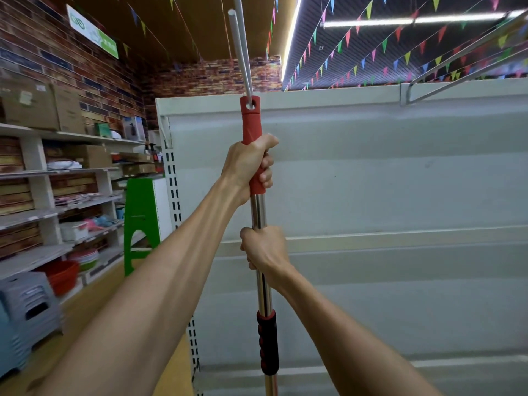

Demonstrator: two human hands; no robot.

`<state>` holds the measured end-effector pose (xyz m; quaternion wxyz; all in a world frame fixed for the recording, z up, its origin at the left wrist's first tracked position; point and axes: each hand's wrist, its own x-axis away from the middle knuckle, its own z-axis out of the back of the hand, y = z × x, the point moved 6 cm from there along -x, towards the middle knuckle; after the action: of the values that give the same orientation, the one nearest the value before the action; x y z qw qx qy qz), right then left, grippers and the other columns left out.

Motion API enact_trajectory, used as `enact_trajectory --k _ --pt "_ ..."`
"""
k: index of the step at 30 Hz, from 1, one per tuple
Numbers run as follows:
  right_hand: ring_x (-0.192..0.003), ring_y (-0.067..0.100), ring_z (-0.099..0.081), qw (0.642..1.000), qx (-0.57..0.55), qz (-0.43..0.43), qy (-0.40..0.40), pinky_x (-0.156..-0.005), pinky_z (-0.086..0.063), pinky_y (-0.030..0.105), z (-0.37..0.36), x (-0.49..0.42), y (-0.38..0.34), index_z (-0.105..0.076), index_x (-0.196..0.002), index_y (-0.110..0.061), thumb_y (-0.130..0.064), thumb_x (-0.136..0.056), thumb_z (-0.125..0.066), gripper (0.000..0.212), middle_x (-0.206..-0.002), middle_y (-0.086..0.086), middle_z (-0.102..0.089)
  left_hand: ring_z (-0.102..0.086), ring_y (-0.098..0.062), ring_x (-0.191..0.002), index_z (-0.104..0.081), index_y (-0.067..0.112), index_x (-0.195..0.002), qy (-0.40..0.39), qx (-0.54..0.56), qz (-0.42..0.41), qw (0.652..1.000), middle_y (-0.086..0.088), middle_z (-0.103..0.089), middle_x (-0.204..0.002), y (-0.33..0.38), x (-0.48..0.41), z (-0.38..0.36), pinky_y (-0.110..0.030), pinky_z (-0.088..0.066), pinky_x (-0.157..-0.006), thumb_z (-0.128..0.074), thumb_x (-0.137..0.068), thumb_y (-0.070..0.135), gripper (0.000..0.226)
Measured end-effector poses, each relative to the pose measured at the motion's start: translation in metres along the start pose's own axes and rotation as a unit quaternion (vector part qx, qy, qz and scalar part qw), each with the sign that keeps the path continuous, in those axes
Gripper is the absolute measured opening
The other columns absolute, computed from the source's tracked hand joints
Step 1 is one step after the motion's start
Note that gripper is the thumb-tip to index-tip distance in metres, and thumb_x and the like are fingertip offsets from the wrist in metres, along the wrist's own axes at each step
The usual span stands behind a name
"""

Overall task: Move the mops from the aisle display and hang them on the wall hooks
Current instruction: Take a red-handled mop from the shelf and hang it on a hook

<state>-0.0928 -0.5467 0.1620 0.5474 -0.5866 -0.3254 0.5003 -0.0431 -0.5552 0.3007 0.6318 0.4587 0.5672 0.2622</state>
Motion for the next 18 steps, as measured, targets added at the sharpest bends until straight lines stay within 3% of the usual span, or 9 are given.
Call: enact_trajectory --k 7,10,13,16,18 --pt "-0.060 0.024 -0.054 1.000 0.006 0.010 -0.003 -0.059 -0.046 0.038 0.000 -0.006 0.005 -0.066 -0.073 0.001 -0.021 -0.085 -0.058 0.026 -0.068 0.011 -0.062 -0.053 -0.016 -0.046 -0.053 0.014 -0.084 0.030 -0.065 -0.037 0.997 0.001 -0.054 -0.061 0.000 0.000 0.006 -0.030 -0.050 -0.049 -0.069 -0.093 0.030 0.025" --pt "-0.058 0.022 -0.056 0.999 -0.010 0.026 -0.041 -0.063 -0.049 0.037 0.004 0.004 0.002 -0.064 -0.073 -0.006 -0.023 -0.091 -0.064 0.025 -0.064 0.008 -0.060 -0.067 -0.019 -0.071 -0.058 0.009 -0.108 0.045 -0.101 -0.057 0.992 -0.004 -0.065 -0.091 0.001 0.011 0.013 -0.037 -0.059 -0.069 -0.069 -0.092 0.041 0.038" --pt "-0.077 0.031 -0.065 0.997 0.026 0.045 -0.060 -0.076 -0.054 0.040 0.012 0.018 0.009 -0.066 -0.090 0.000 -0.034 -0.092 -0.069 0.034 -0.083 0.015 -0.070 -0.069 -0.022 -0.102 -0.054 0.012 -0.123 0.072 -0.082 -0.052 0.993 -0.006 -0.067 -0.116 -0.006 0.032 0.032 -0.038 -0.057 -0.086 -0.069 -0.092 0.043 0.046" --pt "-0.094 0.013 -0.064 0.997 0.039 0.041 -0.054 -0.079 -0.051 0.024 0.029 0.045 0.029 -0.062 -0.113 -0.011 -0.038 -0.091 -0.073 0.036 -0.099 -0.002 -0.066 -0.067 -0.019 -0.086 -0.055 0.015 -0.113 0.109 -0.062 -0.065 0.990 -0.002 -0.066 -0.104 -0.014 0.060 0.046 -0.032 -0.054 -0.073 -0.065 -0.096 0.033 0.027" --pt "-0.101 0.014 -0.065 0.997 0.056 0.031 -0.033 -0.084 -0.052 0.026 0.044 0.065 0.043 -0.062 -0.117 -0.013 -0.041 -0.091 -0.072 0.040 -0.111 0.002 -0.069 -0.062 -0.016 -0.070 -0.056 0.014 -0.109 0.103 -0.035 -0.053 0.993 0.001 -0.062 -0.090 -0.024 0.082 0.049 -0.030 -0.051 -0.064 -0.061 -0.100 0.025 0.015"
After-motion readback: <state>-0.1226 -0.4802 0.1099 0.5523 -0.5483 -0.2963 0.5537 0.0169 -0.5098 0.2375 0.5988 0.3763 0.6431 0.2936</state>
